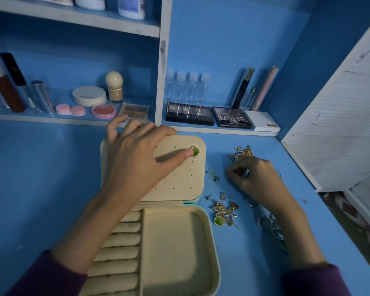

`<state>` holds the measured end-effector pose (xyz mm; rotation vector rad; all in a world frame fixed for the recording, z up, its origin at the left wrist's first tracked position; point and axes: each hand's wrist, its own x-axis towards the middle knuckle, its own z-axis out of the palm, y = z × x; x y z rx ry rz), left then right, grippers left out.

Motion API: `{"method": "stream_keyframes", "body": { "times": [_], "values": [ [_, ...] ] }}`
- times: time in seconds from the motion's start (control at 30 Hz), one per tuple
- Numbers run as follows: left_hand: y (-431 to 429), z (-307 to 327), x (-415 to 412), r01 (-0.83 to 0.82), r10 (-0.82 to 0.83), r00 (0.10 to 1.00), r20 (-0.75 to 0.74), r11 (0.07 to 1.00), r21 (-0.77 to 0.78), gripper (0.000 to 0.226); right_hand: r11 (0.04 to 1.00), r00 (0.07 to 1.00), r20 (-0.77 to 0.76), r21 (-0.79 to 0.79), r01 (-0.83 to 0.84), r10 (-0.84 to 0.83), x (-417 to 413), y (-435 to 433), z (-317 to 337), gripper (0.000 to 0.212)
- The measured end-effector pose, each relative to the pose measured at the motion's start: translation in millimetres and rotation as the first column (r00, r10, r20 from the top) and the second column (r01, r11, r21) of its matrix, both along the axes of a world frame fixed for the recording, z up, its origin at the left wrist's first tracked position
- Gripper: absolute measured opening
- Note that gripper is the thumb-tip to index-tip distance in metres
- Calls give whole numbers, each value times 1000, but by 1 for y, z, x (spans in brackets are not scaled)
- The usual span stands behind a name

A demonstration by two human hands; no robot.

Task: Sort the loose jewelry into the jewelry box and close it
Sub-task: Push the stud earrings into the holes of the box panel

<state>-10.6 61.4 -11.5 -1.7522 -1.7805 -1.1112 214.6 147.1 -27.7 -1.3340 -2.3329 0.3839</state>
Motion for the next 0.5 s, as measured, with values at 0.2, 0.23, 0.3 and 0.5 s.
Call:
{"method": "stream_keyframes", "body": {
  "times": [0.2,0.23,0.3,0.5],
  "values": [
    [0,1,0,6,-6,1000,5,1000,-5,50,1000,1000,-3,22,-21,21,-1,0,-2,8],
    [0,1,0,7,-7,1000,6,1000,-6,50,1000,1000,-3,17,-24,24,-1,0,-2,7],
    [-1,1,0,9,-9,1000,7,1000,-9,50,1000,1000,0,13,-28,28,-2,0,-3,6],
    [-1,1,0,14,-14,1000,-2,1000,6,51,999,999,3,22,-49,49,-2,0,-4,4]
  ]
}}
